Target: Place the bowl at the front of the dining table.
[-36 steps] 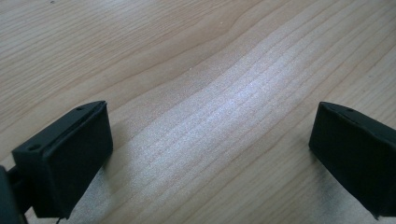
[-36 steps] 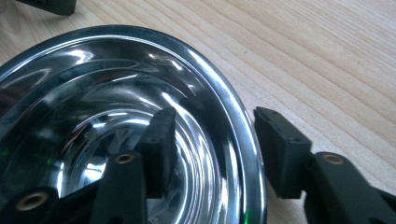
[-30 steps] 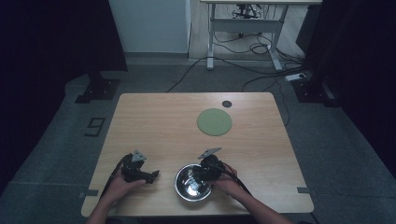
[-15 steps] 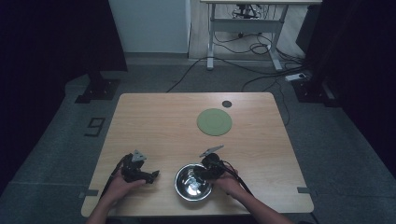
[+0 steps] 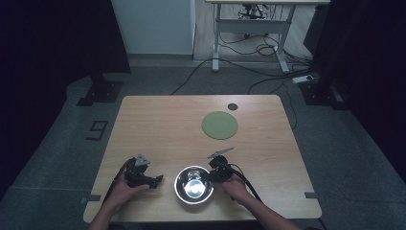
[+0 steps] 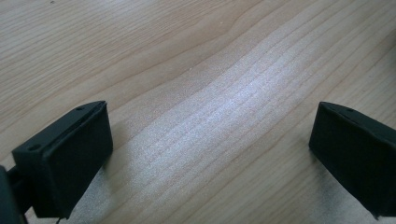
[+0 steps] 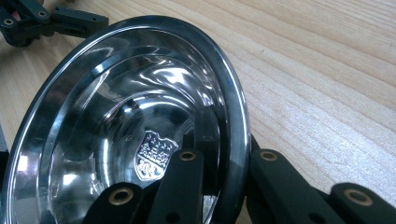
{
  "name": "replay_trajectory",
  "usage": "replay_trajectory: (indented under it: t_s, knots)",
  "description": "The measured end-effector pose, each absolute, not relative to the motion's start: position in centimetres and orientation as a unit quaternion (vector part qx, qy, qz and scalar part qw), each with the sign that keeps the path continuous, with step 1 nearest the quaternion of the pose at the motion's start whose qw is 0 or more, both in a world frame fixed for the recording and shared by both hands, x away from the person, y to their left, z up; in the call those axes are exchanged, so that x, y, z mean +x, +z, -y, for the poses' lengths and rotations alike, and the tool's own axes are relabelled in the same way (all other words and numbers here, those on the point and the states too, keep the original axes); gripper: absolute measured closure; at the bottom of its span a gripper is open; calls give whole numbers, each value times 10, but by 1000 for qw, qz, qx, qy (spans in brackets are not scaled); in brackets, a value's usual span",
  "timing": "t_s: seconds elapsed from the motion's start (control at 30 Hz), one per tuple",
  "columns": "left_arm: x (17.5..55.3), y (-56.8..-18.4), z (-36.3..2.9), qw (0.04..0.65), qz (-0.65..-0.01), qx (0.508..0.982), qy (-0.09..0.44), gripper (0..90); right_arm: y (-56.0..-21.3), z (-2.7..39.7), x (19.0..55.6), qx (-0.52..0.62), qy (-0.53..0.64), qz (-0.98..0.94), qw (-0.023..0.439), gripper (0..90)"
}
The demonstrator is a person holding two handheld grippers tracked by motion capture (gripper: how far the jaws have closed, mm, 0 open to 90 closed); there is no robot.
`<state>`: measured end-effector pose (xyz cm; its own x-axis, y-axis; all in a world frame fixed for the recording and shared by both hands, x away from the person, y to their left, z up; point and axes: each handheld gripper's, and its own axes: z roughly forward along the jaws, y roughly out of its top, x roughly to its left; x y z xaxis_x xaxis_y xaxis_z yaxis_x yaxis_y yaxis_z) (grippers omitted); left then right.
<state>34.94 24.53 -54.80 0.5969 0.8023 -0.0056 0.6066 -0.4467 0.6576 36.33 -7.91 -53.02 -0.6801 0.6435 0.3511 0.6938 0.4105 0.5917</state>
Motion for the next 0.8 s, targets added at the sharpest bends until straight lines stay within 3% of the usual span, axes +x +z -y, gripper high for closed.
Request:
replay_trajectory:
  t_s: [0.8]
  knots:
    - [349, -548, -245, 315, -421, 836, 155, 0, -515, 97, 367, -412, -406, 815, 25, 868]
